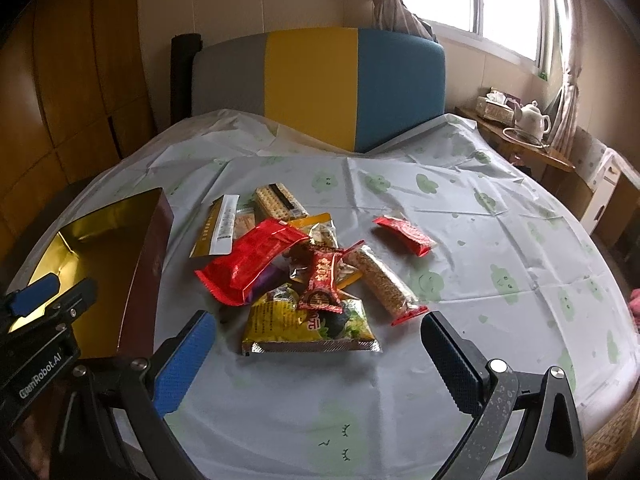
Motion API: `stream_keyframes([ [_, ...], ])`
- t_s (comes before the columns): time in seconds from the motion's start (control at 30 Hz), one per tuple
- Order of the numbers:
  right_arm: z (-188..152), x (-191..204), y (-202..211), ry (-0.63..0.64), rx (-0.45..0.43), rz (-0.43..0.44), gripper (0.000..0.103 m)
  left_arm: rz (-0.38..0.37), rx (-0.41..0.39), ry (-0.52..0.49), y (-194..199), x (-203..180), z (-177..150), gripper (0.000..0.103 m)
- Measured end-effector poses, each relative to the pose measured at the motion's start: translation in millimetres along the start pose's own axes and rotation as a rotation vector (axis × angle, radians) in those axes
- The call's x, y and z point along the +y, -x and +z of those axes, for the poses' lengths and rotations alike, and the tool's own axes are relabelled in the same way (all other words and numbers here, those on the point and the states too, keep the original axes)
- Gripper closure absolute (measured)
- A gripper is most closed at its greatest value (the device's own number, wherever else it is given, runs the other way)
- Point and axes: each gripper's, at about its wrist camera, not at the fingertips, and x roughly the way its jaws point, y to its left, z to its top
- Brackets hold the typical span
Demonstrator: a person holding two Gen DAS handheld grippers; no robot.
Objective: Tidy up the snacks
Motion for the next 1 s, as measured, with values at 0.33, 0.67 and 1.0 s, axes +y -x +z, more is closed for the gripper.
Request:
stream_keyframes([
  [0.33,4,-6,1,0.010,-0.018,-0.015,0.000,-0.008,0.014,-0.010,-2,-2,1,0.049],
  [0.67,5,-7,0,0.010,-0.020,-0.011,0.000,-0.009,0.022,-0.017,-5,-4,1,0.049],
  [1.0,8,-12,-1,0.008,-0.027,-0.010,0.000,-0.019,0.037,-0.025,-8,-7,2,0.049],
])
